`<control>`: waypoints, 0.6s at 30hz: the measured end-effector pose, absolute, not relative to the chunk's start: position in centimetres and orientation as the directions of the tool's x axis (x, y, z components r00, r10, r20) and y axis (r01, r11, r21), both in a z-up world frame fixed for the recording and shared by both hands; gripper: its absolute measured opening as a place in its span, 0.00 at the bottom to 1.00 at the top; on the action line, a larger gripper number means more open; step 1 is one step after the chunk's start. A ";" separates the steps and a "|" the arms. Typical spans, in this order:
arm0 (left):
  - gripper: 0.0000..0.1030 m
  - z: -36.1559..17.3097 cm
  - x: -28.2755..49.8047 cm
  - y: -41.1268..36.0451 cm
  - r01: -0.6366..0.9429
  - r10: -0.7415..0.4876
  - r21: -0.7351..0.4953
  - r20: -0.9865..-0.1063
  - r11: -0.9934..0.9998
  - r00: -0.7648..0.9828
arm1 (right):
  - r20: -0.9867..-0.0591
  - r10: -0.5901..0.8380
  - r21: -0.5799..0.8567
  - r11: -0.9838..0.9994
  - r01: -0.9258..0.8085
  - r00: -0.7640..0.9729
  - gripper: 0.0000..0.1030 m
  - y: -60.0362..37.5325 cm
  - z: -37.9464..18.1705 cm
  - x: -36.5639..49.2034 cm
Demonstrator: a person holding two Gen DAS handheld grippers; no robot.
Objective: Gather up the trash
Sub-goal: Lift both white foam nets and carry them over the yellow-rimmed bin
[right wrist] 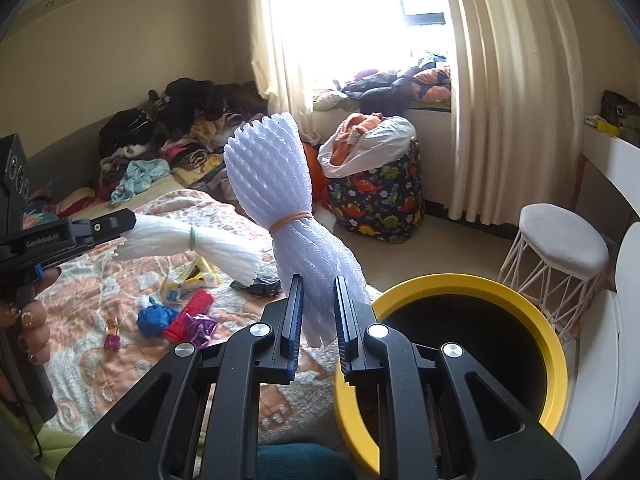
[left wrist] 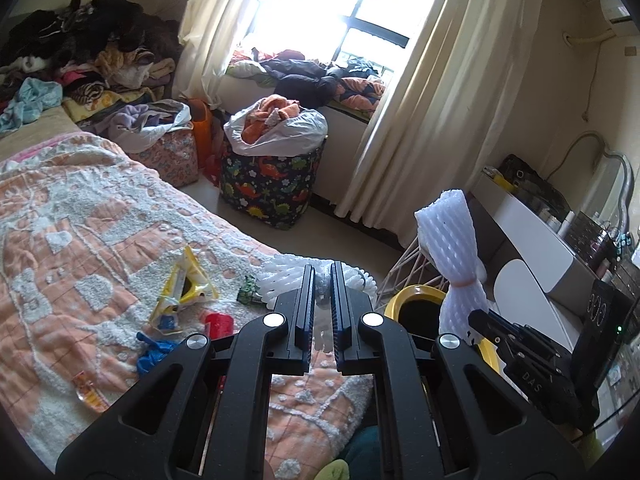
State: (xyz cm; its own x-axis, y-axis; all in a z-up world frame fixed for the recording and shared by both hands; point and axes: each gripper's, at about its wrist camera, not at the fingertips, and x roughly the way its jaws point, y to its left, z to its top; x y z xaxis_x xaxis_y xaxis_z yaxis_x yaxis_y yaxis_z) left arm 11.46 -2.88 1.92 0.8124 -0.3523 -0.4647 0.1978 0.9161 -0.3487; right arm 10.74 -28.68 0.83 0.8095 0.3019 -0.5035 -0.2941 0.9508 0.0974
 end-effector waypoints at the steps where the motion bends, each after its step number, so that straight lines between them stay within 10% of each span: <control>1: 0.04 1.9 11.5 -3.1 0.201 -0.356 -0.349 -0.465 0.915 0.811 | -0.503 0.298 0.099 0.952 -0.288 0.811 0.14 -28.8 0.8 10.8; 18: 0.04 1.2 11.7 -8.3 0.292 -0.419 -0.317 -0.484 0.902 0.768 | -0.519 0.259 0.174 0.965 -0.195 0.814 0.14 -32.6 -0.4 12.2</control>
